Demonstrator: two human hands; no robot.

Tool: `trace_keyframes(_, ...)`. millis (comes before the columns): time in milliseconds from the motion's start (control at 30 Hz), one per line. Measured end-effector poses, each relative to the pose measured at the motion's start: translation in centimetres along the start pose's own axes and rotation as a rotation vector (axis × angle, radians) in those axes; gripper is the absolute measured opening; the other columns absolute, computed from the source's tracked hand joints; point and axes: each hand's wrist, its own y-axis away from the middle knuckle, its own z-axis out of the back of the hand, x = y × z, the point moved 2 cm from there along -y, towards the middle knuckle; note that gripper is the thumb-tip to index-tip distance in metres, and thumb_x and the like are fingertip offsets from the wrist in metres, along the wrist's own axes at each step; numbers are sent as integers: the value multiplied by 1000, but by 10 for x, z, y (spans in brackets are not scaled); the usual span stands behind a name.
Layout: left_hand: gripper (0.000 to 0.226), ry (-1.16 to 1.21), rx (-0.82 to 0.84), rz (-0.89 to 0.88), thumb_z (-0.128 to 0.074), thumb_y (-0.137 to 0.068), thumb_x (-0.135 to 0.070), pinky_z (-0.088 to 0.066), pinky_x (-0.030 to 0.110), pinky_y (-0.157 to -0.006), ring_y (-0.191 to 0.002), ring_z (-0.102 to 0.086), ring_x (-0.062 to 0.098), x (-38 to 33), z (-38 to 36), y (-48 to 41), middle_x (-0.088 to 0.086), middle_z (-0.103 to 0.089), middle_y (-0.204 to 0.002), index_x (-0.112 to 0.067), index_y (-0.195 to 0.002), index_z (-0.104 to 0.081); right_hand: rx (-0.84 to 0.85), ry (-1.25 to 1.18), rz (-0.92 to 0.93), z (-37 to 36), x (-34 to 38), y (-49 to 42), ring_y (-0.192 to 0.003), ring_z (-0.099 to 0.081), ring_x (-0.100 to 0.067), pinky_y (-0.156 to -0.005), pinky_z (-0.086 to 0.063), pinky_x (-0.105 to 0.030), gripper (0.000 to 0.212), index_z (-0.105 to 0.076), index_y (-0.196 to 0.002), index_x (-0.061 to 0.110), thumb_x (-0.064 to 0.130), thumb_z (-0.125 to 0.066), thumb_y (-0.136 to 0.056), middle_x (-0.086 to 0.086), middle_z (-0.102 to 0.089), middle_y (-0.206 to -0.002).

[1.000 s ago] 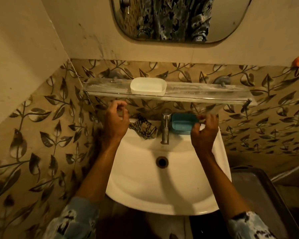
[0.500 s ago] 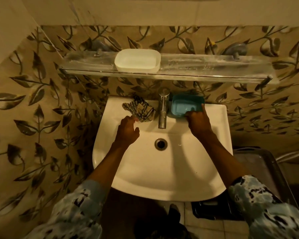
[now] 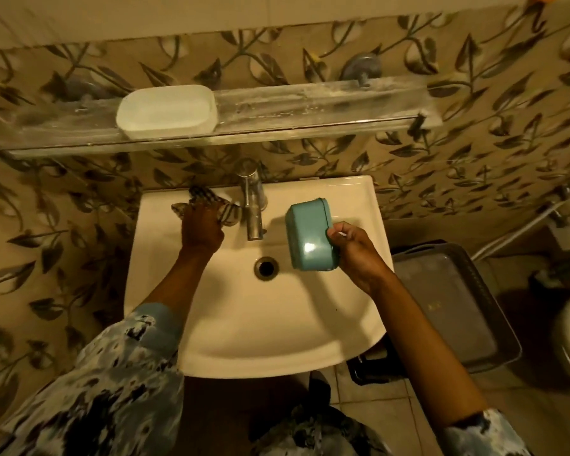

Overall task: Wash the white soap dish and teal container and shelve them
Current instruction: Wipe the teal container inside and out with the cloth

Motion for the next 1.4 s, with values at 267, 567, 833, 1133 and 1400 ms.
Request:
trace_keyframes(267,39,526,-141,245,-51,-93,-26,-43,47,-99,-117,-49,34,-5,48,60,18,-50,-126,-6,-127,-47,81,-209,-13,-5,-15,15,-101,-66,-24,-79,-58,-35,30,-54,-126,14,13,-40,-99,-10,-66,-115)
trace_keyframes(567,29,883,41,-123,-56,-92,-31,-54,28,-78,-88,-64,6,-115,97,111,-3,-65,-102,-15,-116,-49,169,-173,70,-50,-18,39,-98,-66,-24,-84,-55,-38,28,-60,-117,12,9,-39,-98,-11,-67,-110)
trace_keyframes(833,46,687,-31,-337,-38,-94,-17,-18,31,-119,-142,-21,12,-133,37,176,8,-39,-147,-20,-140,-39,19,-496,20,-46,-13,50,-94,-65,-26,-78,-57,-32,28,-64,-110,8,13,-39,-96,-13,-68,-104)
trace_keyframes(1133,54,580,-123,-424,-46,-87,-7,-21,44,-116,-142,-24,17,-141,48,198,3,-43,-146,-22,-138,-36,31,-794,-137,-47,-19,62,-95,-68,-21,-84,-55,-32,37,-54,-129,8,20,-37,-99,-13,-66,-116)
trace_keyframes(1400,44,550,74,-264,-50,-90,-7,-28,38,-114,-135,-38,27,-171,76,134,10,-47,-143,-13,-134,-49,50,-751,-153,-39,-23,75,-84,-70,-24,-79,-57,-40,25,-62,-109,8,13,-41,-97,-12,-71,-95)
